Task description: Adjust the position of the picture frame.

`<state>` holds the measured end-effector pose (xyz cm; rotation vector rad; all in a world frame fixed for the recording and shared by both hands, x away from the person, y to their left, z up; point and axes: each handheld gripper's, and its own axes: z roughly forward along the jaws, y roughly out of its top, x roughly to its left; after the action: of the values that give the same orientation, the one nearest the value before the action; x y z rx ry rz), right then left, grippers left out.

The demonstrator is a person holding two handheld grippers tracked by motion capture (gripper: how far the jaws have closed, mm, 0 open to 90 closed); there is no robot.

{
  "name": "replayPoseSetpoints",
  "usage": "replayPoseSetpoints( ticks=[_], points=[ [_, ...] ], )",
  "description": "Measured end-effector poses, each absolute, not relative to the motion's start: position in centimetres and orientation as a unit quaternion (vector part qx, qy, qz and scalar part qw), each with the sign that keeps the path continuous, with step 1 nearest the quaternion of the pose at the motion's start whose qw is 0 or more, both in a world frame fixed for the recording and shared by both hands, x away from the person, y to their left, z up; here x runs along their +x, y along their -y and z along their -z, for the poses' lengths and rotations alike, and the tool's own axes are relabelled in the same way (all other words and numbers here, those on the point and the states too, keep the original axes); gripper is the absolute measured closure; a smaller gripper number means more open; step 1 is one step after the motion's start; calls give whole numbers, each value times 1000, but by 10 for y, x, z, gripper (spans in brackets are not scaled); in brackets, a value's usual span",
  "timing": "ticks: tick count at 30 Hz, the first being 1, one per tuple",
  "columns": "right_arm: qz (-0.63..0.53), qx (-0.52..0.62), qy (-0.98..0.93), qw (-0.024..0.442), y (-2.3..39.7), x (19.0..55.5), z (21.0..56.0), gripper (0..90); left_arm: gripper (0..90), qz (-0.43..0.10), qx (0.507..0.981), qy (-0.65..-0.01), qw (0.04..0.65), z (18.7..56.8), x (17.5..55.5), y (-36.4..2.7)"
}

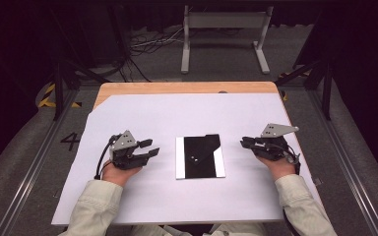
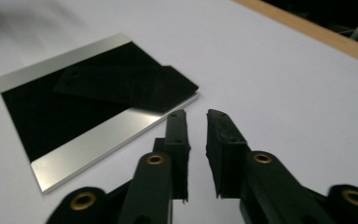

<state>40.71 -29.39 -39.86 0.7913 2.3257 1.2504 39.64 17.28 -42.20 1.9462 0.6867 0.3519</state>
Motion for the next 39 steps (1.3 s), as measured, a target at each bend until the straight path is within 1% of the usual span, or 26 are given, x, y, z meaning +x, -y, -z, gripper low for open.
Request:
replayPoseSetpoints(
  ticks=[1,2,3,4,5,11,15,18,22,26,29,33,36,39],
  points=[
    [-445,282,-828,191,294,407,399,775,539,-146,805,-284,500,422,396,-173],
    [-451,281,-825,192,294,407,398,757,539,-149,804,-285,500,422,396,-173],
    [-455,280,-823,193,294,406,397,689,539,-151,804,-284,500,422,396,-173],
    [-455,280,-823,193,294,406,397,689,539,-151,804,-284,500,422,396,-173],
    [-460,285,-818,195,294,407,397,618,539,-152,803,-285,500,422,396,-174],
    [-464,286,-816,193,294,408,398,580,539,-155,805,-281,499,421,396,-174],
    [-461,283,-819,191,293,409,399,573,539,-154,804,-283,500,420,397,-175],
    [-460,284,-820,189,292,409,400,571,539,-130,810,-268,506,417,399,-174],
    [-456,284,-822,187,292,409,400,582,537,-115,813,-270,504,413,404,-171],
    [-451,281,-827,186,293,408,400,598,530,-108,811,-275,505,410,410,-168],
    [-449,282,-827,186,295,406,400,609,526,-114,812,-280,499,409,418,-165],
    [-447,282,-828,189,298,402,400,626,544,-109,821,-277,488,410,425,-160],
    [-444,281,-829,190,300,398,400,640,586,-103,829,-268,480,412,434,-155],
    [-443,283,-830,190,302,396,400,643,597,-105,831,-265,478,411,437,-153]
  ],
)
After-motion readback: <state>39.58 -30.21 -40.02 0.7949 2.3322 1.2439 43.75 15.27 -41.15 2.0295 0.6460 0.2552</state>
